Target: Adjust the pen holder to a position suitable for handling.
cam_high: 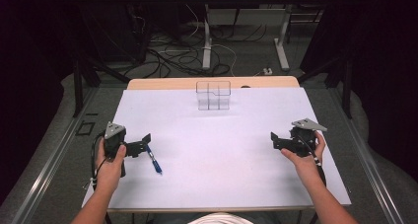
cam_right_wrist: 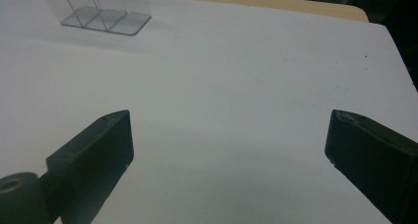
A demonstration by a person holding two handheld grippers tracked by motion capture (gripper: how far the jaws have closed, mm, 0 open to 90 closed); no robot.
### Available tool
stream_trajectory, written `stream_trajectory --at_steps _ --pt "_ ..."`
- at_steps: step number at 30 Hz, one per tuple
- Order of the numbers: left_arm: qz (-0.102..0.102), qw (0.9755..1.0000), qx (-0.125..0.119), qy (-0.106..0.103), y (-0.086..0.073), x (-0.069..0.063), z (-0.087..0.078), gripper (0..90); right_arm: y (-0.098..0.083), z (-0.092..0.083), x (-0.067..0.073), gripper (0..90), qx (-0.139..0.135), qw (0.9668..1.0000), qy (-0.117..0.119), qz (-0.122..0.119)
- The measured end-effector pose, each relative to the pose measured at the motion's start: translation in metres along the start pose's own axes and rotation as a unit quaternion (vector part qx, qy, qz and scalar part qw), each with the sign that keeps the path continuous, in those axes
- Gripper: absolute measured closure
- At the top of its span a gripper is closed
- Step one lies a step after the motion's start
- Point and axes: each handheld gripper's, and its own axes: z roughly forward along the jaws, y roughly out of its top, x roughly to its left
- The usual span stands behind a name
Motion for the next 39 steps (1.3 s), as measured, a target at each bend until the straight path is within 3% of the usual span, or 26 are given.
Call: stream_trajectory --at_steps 5,10,16,20,27,28,29,33,37,38,39 --pt "-0.01 0.9998 0.003 0.016 0.005 0.001 0.003 0.2 0.007 0.006 0.001 7.4 0.018 0.9997 -0.015 0.003" --pt "-0.018 0.9997 0.008 0.015 0.012 0.002 0.006 0.2 0.016 0.011 0.005 11.0 0.024 0.9997 -0.01 -0.001" --pt "-0.015 0.9997 0.014 0.014 0.026 0.001 0.01 0.2 0.029 0.019 0.013 15.4 0.033 0.9992 0.002 -0.023" --pt "-0.024 0.9995 0.017 0.008 0.033 0.0 0.013 0.2 0.042 0.029 0.026 20.3 0.051 0.997 0.023 -0.052" --pt "-0.033 0.9994 0.013 -0.001 0.034 0.0 0.016 0.2 0.063 0.039 0.04 31.3 0.051 0.9912 0.052 -0.111" --pt "-0.033 0.9994 0.013 -0.001 0.034 0.0 0.016 0.2 0.063 0.039 0.04 31.3 0.051 0.9912 0.052 -0.111" --pt "-0.033 0.9994 0.014 -0.002 0.033 0.001 0.016 0.2 0.07 0.041 0.044 33.3 0.047 0.989 0.057 -0.128" --pt "-0.033 0.9994 0.011 -0.003 0.031 0.002 0.014 0.2 0.082 0.048 0.052 34.7 0.045 0.9851 0.063 -0.154" --pt "-0.035 0.9994 0.008 -0.004 0.03 0.005 0.009 0.2 0.094 0.053 0.061 36.0 0.049 0.9787 0.065 -0.188" --pt "-0.035 0.9994 0.008 -0.004 0.03 0.005 0.009 0.2 0.094 0.053 0.061 36.0 0.049 0.9787 0.065 -0.188" --pt "-0.036 0.9993 0.007 -0.004 0.03 0.006 0.009 0.2 0.1 0.055 0.065 36.3 0.052 0.9755 0.064 -0.204"
